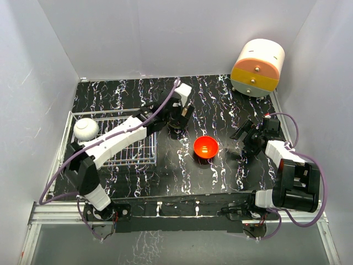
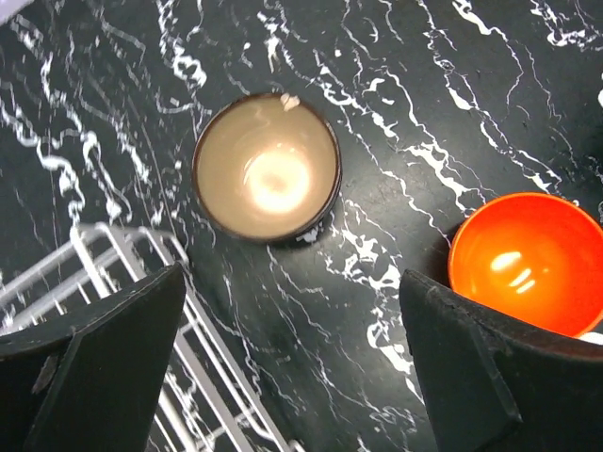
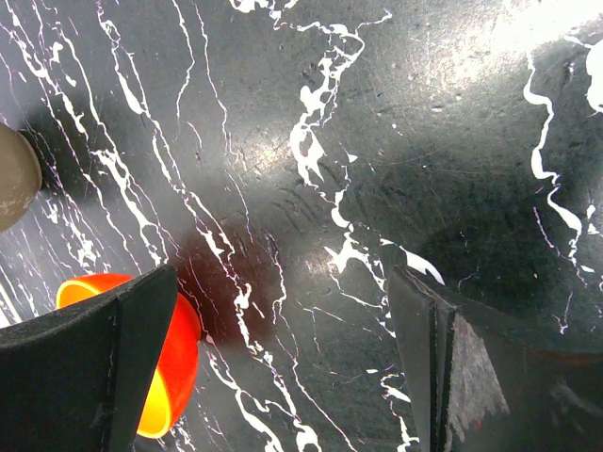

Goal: Load the bowls into the dish rack

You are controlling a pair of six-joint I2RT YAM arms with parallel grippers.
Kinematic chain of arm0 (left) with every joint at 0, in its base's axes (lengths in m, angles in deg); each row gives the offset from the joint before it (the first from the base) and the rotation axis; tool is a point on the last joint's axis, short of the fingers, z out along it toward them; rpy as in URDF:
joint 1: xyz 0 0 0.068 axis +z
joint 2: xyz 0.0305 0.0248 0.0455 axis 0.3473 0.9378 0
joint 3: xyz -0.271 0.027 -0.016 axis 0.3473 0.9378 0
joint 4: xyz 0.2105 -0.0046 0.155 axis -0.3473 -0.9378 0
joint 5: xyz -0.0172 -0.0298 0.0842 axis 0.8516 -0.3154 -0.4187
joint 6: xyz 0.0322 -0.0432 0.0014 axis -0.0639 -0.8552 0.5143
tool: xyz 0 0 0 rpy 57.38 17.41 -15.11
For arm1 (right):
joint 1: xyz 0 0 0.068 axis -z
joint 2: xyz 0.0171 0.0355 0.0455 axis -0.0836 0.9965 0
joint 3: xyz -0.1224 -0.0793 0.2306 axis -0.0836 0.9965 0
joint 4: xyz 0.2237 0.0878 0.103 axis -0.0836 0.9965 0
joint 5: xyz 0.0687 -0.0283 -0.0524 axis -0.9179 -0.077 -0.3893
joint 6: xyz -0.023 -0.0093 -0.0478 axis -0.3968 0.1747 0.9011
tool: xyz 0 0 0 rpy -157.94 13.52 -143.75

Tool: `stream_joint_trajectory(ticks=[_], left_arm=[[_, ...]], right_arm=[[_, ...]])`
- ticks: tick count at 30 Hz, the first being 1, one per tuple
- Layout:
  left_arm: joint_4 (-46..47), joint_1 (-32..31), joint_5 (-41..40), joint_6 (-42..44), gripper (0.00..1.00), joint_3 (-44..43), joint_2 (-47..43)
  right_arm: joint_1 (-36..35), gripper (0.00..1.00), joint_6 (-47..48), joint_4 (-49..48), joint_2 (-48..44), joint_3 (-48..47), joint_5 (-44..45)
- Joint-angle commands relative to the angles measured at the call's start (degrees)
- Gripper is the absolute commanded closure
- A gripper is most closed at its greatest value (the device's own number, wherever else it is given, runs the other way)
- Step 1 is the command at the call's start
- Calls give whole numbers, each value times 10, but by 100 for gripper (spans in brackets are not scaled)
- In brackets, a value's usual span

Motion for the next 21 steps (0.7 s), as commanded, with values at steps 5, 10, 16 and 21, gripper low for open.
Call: stream_joint_trajectory(ticks=[5,10,16,21], left_arm=[[40,9,149,158,20,-72,88],[4,43,229,131,26,-119,162],[14,60,229,124,24,-138,186],[-1,72,248,121,27,-147,204]], right_arm=[[4,2,0,-31,4,-5,-7],[6,2,1,-32,4,-6,-9],[9,2,3,-31,5,-4,-11],[10,2,4,-32,7,-3,-9]])
